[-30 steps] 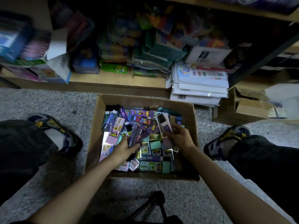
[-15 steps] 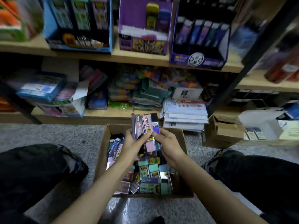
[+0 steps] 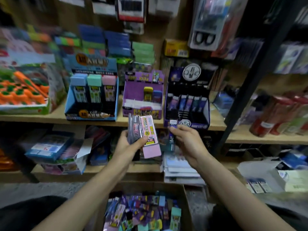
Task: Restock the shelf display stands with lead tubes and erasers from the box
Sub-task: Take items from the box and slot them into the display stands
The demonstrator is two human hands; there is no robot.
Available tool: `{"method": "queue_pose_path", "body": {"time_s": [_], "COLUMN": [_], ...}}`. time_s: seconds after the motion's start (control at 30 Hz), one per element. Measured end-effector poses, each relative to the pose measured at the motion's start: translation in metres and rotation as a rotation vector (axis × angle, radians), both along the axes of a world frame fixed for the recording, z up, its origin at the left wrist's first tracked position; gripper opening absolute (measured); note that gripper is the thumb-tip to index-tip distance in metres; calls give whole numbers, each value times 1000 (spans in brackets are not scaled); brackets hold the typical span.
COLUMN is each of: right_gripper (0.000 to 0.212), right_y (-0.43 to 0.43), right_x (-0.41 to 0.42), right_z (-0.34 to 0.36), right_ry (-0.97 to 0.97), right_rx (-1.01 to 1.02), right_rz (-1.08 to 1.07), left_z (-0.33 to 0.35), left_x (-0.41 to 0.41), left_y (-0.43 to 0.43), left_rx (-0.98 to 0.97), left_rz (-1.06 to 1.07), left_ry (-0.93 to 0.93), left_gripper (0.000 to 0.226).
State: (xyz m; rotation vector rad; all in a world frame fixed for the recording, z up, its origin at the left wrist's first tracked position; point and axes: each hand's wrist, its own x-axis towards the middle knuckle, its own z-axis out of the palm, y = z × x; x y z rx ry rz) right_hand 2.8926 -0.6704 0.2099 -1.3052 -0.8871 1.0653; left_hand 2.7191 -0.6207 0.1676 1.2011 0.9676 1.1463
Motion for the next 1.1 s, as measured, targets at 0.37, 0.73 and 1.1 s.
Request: {"method": "queue_pose_path", "body": {"time_s": [0.37, 0.73, 1.1], "right_gripper": [21, 34, 36], "right_y": [89, 135, 139], "right_x": [90, 99, 75], "right_z": [44, 36, 35], "right_ry": [-588, -977, -1385], "right_rx": [242, 85, -73], "right_rz": [-391, -55, -157], "left_z": [38, 33, 34], "left_x": [-6, 0, 9], "left_y": [61, 59, 59], "left_rx": [98, 75, 83], "left_rz": [34, -11, -17], "left_ry": [73, 70, 72], "left_gripper": [42, 39, 39]}}
